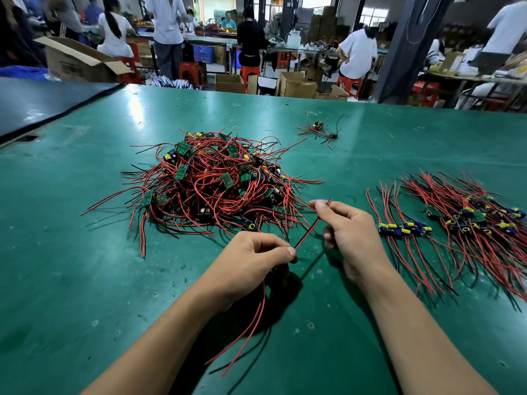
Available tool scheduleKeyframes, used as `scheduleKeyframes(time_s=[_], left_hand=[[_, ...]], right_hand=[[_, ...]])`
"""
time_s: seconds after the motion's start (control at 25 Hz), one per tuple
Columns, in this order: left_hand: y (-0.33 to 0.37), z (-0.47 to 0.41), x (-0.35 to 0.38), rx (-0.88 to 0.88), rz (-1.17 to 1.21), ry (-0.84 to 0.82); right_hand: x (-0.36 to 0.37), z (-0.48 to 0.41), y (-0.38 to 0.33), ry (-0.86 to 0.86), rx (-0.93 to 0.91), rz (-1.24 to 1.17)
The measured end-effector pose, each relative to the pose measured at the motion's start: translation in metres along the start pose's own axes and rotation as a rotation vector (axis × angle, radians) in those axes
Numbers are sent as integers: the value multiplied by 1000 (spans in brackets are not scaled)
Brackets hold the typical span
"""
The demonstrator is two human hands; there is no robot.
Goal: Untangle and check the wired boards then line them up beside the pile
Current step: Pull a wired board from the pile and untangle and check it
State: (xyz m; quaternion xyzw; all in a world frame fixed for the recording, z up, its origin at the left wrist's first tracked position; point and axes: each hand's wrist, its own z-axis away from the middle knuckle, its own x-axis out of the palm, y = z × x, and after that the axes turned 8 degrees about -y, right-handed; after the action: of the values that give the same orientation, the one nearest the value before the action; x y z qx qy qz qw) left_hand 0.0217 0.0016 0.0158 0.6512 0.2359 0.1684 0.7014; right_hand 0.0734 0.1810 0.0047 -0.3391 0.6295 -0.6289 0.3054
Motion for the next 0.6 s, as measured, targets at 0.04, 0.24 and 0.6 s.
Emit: scheduleKeyframes(time_s=[0.04, 0.24, 0.6], left_hand=[[0, -1, 0, -2, 5, 7], [-4, -3, 2, -12, 51, 64], [-1, -1, -1, -20, -29, 15]], right_hand=[[0, 0, 0, -5, -17, 1], [4, 8, -5, -271, 67, 14], [2, 4, -3, -62, 65, 50]])
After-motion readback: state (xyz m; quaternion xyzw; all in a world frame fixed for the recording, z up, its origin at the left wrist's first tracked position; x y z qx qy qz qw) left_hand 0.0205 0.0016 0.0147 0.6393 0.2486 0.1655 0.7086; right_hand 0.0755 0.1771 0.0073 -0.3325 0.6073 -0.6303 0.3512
